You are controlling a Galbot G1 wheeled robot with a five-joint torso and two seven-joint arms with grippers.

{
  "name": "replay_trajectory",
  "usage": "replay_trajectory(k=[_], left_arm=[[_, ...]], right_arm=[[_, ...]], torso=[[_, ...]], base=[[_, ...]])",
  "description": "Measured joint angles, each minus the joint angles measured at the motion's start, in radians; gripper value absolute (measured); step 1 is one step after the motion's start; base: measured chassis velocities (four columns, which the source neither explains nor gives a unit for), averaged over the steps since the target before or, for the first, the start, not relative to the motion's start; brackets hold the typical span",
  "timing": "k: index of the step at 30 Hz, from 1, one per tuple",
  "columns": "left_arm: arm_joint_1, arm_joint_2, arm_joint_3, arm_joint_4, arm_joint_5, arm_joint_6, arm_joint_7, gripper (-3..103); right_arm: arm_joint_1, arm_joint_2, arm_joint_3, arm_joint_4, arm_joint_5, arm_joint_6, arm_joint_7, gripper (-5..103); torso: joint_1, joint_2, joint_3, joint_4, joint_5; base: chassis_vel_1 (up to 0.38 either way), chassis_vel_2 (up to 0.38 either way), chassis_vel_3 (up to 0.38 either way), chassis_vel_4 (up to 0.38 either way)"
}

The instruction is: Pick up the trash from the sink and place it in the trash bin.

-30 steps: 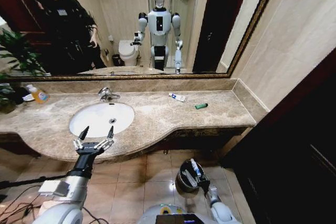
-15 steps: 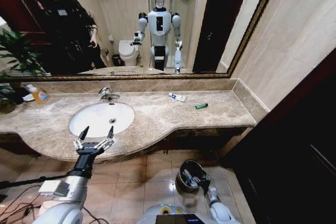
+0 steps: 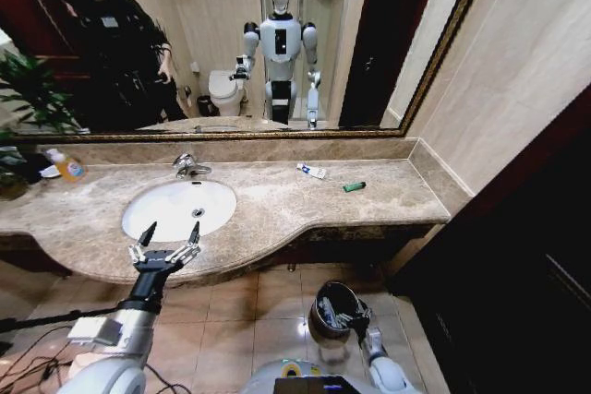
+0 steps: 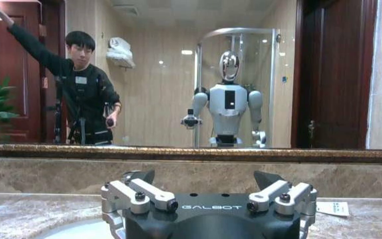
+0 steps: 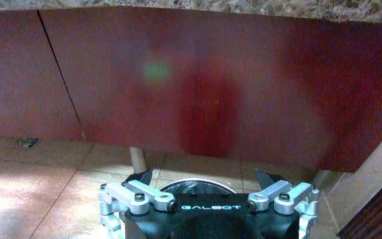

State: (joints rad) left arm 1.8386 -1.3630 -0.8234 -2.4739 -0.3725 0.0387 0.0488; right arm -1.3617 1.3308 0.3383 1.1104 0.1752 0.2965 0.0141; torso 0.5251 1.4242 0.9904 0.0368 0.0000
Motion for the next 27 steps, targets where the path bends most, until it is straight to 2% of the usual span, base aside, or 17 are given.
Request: replay_trajectory(k=[9,12,16,17,20,21,24,27], left_arm=[[0.000,0.000,0.000,0.000,0.000,0.000,0.000,100],[0.000,0.000,0.000,0.000,0.000,0.000,0.000,100],[0.000,0.000,0.000,0.000,0.000,0.000,0.000,100],[0.000,0.000,0.000,0.000,0.000,0.000,0.000,100],[0.000,0.000,0.000,0.000,0.000,0.000,0.000,100],[0.000,0.000,0.000,0.000,0.000,0.000,0.000,100],[0.000,0.000,0.000,0.000,0.000,0.000,0.000,100],[0.000,0.000,0.000,0.000,0.000,0.000,0.000,100]], right_arm=[[-0.021,0.002,0.006,0.061,0.001,0.000,0.016,100],[-0.048,-0.004,0.016,0.160,0.007,0.001,0.039,100],[-0.101,-0.022,0.052,0.404,0.010,-0.013,0.060,100],[-0.101,-0.022,0.052,0.404,0.010,-0.013,0.060,100],[-0.120,-0.038,0.085,0.577,0.025,-0.064,0.069,100],[-0.120,-0.038,0.085,0.577,0.025,-0.064,0.069,100],[-0.072,-0.049,0.107,0.692,0.052,-0.144,0.069,100],[0.002,-0.060,0.103,0.716,0.065,-0.204,0.072,100]], torso=[[0.000,0.000,0.000,0.0000,0.0001],[0.000,0.000,0.000,0.0000,0.0002],[0.000,0.000,0.000,0.0000,0.0000],[0.000,0.000,0.000,0.0000,0.0000],[0.000,0.000,0.000,-0.0001,-0.0001],[0.000,0.000,0.000,-0.0001,-0.0001],[0.000,0.000,0.000,-0.0002,-0.0001],[0.000,0.000,0.000,0.0000,-0.0001]], base=[[0.000,0.000,0.000,0.000],[0.000,0.000,0.000,0.000],[0.000,0.000,0.000,0.000],[0.000,0.000,0.000,0.000],[0.000,0.000,0.000,0.000],[0.000,0.000,0.000,0.000],[0.000,0.000,0.000,0.000],[0.000,0.000,0.000,0.000]])
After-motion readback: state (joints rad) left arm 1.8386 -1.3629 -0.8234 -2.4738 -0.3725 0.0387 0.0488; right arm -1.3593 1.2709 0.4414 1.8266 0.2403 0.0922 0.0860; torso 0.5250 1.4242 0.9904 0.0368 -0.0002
